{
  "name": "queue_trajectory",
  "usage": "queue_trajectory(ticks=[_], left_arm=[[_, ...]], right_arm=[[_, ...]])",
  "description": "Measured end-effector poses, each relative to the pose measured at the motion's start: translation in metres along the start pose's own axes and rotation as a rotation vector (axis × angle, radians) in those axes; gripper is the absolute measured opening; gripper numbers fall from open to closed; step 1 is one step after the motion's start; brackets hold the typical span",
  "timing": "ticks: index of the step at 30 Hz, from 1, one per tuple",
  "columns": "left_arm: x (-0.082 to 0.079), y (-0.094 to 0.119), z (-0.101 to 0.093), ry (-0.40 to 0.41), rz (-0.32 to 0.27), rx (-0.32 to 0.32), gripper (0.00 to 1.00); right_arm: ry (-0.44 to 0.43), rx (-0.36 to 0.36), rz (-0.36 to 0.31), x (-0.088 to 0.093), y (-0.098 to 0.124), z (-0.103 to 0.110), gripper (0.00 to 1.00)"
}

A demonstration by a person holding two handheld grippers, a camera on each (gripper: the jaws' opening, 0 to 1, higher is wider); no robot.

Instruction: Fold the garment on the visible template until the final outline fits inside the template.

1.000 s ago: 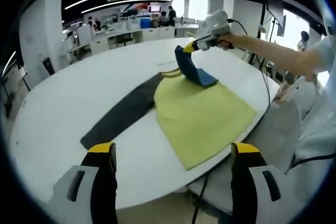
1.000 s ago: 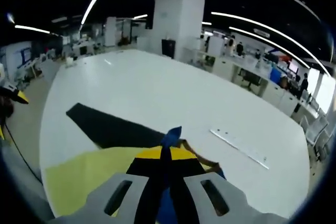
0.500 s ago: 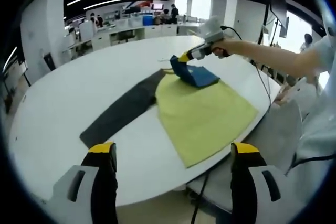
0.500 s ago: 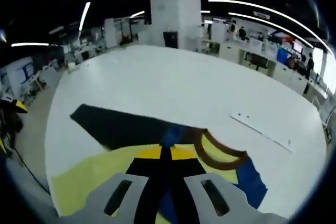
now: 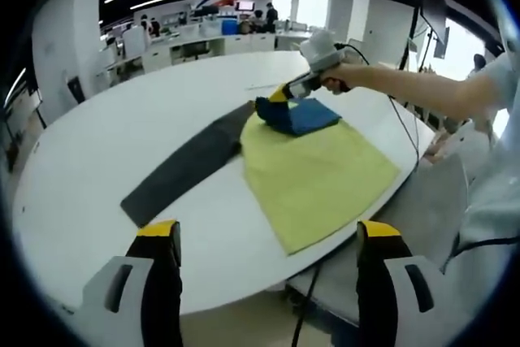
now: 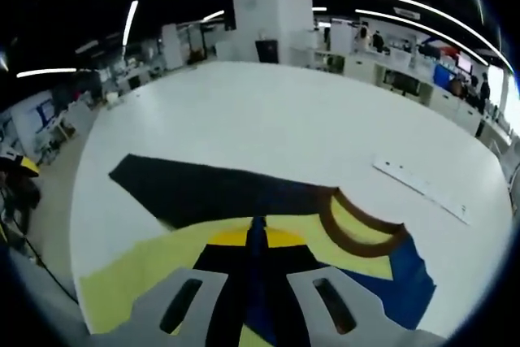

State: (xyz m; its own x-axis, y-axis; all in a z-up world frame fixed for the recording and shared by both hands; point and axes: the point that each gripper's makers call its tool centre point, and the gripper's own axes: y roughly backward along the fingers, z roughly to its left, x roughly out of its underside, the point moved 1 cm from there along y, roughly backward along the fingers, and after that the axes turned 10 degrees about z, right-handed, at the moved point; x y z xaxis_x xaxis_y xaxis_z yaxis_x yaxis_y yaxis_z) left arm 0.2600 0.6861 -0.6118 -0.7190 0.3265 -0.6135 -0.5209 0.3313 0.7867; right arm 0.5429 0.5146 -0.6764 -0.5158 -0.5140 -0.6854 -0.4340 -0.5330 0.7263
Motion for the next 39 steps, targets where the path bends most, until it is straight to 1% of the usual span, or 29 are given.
queue_trajectory(ticks=[7,8,10,11,14,18,20,21,24,26,28,31,33,36,38,39], left_arm=[[-0.001,0.0,0.0,0.002,-0.002,-0.001,0.86],[-0.001,0.0,0.0,0.001,-0.001,0.0,0.86],[-0.003,0.001,-0.001,-0.002,-0.007,0.002,0.86],[-0.005,0.002,-0.002,-0.002,-0.013,0.003,0.86],[-0.005,0.003,-0.001,0.0,-0.017,-0.002,0.86],[-0.001,0.001,-0.002,0.001,-0.003,0.0,0.86],[-0.002,0.002,-0.003,-0.003,-0.006,0.003,0.86],[-0.003,0.002,-0.004,-0.001,-0.009,0.003,0.86],[-0.001,0.002,-0.003,0.004,-0.007,-0.001,0.86],[0.0,0.001,-0.003,0.003,0.003,-0.002,0.85],[0.0,0.001,-0.003,0.002,0.001,0.0,0.85],[-0.002,0.001,-0.001,0.006,-0.006,-0.005,0.85],[-0.002,0.002,0.0,0.01,-0.009,-0.006,0.85],[0.001,0.002,0.001,0.008,0.0,-0.007,0.85],[0.003,0.001,0.001,0.011,0.005,-0.009,0.85],[0.003,0.001,0.001,0.012,0.006,-0.008,0.85]], right_arm=[[0.012,0.008,0.015,0.005,-0.001,0.0,0.07],[0.012,0.043,0.01,0.005,0.0,-0.006,0.08],[0.016,0.075,0.022,0.009,0.001,-0.013,0.09],[0.026,0.083,0.033,0.012,0.001,-0.014,0.09],[0.024,0.06,0.072,0.028,-0.001,-0.013,0.09],[0.035,0.082,0.105,0.047,-0.007,-0.017,0.09],[0.04,0.087,0.116,0.054,-0.008,-0.019,0.1],[0.047,0.092,0.131,0.06,-0.01,-0.021,0.1],[0.045,0.088,0.145,0.07,-0.01,-0.022,0.1],[0.055,0.085,0.143,0.073,-0.013,-0.02,0.13],[0.08,0.073,0.149,0.074,-0.017,-0.015,0.17],[0.106,0.059,0.152,0.076,-0.021,-0.008,0.2],[0.094,0.048,0.152,0.076,-0.025,-0.005,0.21],[0.074,0.028,0.133,0.074,-0.03,0.003,0.21],[0.087,0.024,0.127,0.072,-0.03,0.009,0.22],[0.113,0.025,0.125,0.071,-0.029,0.014,0.24]])
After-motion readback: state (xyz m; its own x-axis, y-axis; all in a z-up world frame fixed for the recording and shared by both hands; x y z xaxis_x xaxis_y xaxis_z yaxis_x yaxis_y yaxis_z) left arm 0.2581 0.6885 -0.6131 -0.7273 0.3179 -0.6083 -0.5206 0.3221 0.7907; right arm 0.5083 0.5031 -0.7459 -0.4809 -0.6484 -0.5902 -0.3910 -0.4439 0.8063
